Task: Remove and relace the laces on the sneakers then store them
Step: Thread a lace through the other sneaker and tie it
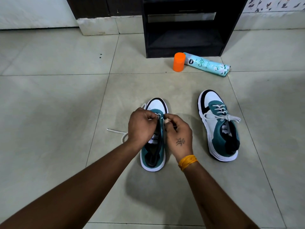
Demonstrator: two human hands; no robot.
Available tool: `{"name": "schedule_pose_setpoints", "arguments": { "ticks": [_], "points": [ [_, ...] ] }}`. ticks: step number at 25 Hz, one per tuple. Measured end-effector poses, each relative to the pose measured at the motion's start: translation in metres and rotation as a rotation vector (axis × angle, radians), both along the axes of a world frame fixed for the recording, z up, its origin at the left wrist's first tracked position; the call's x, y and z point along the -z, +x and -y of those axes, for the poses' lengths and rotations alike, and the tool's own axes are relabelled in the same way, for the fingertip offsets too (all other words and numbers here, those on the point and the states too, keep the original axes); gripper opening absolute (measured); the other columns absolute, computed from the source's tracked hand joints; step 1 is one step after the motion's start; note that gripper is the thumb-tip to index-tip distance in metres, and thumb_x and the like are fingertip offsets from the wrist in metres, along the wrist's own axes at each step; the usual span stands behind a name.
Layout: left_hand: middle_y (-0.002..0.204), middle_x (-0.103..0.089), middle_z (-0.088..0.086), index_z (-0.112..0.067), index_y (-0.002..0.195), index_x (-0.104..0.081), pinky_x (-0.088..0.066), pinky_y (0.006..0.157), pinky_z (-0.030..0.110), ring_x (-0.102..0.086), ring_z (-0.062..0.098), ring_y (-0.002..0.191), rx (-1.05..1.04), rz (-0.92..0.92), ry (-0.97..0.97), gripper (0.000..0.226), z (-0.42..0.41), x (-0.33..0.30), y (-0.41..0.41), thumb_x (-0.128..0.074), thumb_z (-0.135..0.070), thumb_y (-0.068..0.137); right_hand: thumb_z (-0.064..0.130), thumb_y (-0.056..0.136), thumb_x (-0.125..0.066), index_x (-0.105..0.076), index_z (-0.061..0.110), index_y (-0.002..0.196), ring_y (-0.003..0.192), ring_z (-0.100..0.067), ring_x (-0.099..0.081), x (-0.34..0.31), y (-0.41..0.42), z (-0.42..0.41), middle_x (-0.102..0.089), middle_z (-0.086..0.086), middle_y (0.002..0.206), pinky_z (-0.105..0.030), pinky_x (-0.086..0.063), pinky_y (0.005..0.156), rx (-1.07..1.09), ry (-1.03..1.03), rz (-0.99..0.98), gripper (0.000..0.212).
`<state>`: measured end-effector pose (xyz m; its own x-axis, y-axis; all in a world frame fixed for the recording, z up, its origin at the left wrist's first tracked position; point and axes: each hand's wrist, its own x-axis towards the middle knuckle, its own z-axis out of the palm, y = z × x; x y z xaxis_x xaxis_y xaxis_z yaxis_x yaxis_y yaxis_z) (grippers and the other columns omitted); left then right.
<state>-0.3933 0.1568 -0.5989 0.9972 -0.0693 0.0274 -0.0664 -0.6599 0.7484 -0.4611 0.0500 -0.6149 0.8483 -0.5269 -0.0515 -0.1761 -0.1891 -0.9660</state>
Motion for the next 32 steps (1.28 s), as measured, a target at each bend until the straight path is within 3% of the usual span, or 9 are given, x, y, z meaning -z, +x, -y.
{"name": "schedule_pose_setpoints", "arguments": {
  "ticks": [7, 10, 12, 14, 16, 20, 27, 30, 32],
  "points": [
    [0.103, -0.064, -0.003, -0.022, 0.095, -0.078, -0.051, 0.091, 0.030, -0.065, 0.015, 0.098, -0.008, 0.064, -0.061, 0.015, -0.009, 0.004, -0.010, -0.074, -0.013, 0.084, 0.015, 0.094, -0.061, -0.069, 0.019, 0.088, 0.080, -0.016, -0.067, 0.005, 0.022, 0.011, -0.071, 0.006, 0.083, -0.032, -0.054, 0.075, -0.103, -0.169, -0.039, 0.011],
    [0.110, -0.055, -0.001, -0.019, 0.101, -0.066, -0.048, 0.088, 0.033, -0.056, 0.019, 0.105, -0.048, 0.258, -0.054, 0.017, -0.018, 0.011, -0.030, -0.070, -0.013, 0.086, 0.021, 0.090, -0.051, -0.063, 0.019, 0.082, 0.070, -0.021, -0.067, 0.021, 0.021, 0.021, -0.068, 0.000, 0.077, -0.036, -0.057, 0.067, 0.088, 0.063, -0.123, 0.015],
    [0.103, -0.056, -0.004, -0.020, 0.097, -0.059, -0.052, 0.078, 0.039, -0.058, 0.017, 0.095, -0.077, 0.240, -0.076, 0.011, -0.021, 0.014, -0.039, -0.068, -0.018, 0.090, 0.024, 0.092, -0.048, -0.058, 0.018, 0.079, 0.055, -0.021, -0.061, 0.036, 0.017, 0.031, -0.062, -0.006, 0.070, -0.038, -0.055, 0.057, 0.195, 0.256, -0.212, 0.017],
    [0.090, -0.060, -0.007, -0.022, 0.091, -0.054, -0.052, 0.072, 0.043, -0.060, 0.016, 0.082, -0.083, 0.183, -0.124, 0.014, -0.023, 0.015, -0.043, -0.068, -0.024, 0.092, 0.035, 0.090, -0.051, -0.062, 0.020, 0.084, 0.060, -0.025, -0.061, 0.041, 0.011, 0.035, -0.062, -0.004, 0.068, -0.046, -0.058, 0.063, 0.221, 0.103, -0.242, 0.019],
    [0.082, -0.060, -0.008, -0.023, 0.087, -0.052, -0.052, 0.069, 0.044, -0.060, 0.017, 0.076, -0.082, 0.154, -0.156, 0.017, -0.026, 0.017, -0.046, -0.068, -0.026, 0.091, 0.031, 0.093, -0.058, -0.066, 0.024, 0.099, 0.068, -0.025, -0.062, 0.027, 0.004, 0.033, -0.060, 0.005, 0.064, -0.039, -0.054, 0.071, 0.129, -0.185, -0.169, 0.012],
    [0.083, -0.058, -0.008, -0.023, 0.087, -0.051, -0.051, 0.069, 0.044, -0.058, 0.017, 0.076, -0.075, 0.178, -0.142, 0.017, -0.028, 0.020, -0.051, -0.068, -0.021, 0.091, 0.026, 0.097, -0.061, -0.065, 0.024, 0.100, 0.072, -0.024, -0.062, 0.002, 0.007, 0.018, -0.069, 0.002, 0.079, -0.031, -0.041, 0.060, -0.158, -0.633, -0.038, 0.006],
    [0.087, -0.061, -0.007, -0.021, 0.089, -0.057, -0.052, 0.074, 0.043, -0.061, 0.015, 0.081, -0.094, 0.169, -0.257, 0.018, -0.028, 0.028, -0.054, -0.060, -0.038, 0.095, 0.023, 0.092, -0.055, -0.067, 0.012, 0.090, 0.084, -0.041, -0.066, 0.023, -0.004, 0.032, -0.070, -0.015, 0.085, -0.036, -0.049, 0.066, -0.034, -0.657, -0.357, 0.016],
    [0.094, -0.062, -0.008, -0.019, 0.095, -0.061, -0.052, 0.074, 0.040, -0.061, 0.016, 0.088, -0.029, 0.208, -0.244, 0.018, -0.031, 0.031, -0.058, -0.060, -0.038, 0.096, 0.024, 0.095, -0.057, -0.067, 0.017, 0.112, 0.085, -0.038, -0.068, 0.010, 0.000, 0.019, -0.074, -0.011, 0.093, -0.038, -0.050, 0.066, -0.111, -0.755, -0.150, 0.021],
    [0.095, -0.061, -0.007, -0.018, 0.097, -0.061, -0.052, 0.076, 0.043, -0.061, 0.017, 0.090, -0.033, 0.229, -0.241, 0.017, -0.032, 0.034, -0.060, -0.059, -0.034, 0.097, 0.026, 0.097, -0.056, -0.065, 0.020, 0.112, 0.084, -0.035, -0.067, 0.003, 0.006, 0.009, -0.073, -0.007, 0.095, -0.036, -0.046, 0.063, -0.180, -0.786, -0.029, 0.018]
  ]
}}
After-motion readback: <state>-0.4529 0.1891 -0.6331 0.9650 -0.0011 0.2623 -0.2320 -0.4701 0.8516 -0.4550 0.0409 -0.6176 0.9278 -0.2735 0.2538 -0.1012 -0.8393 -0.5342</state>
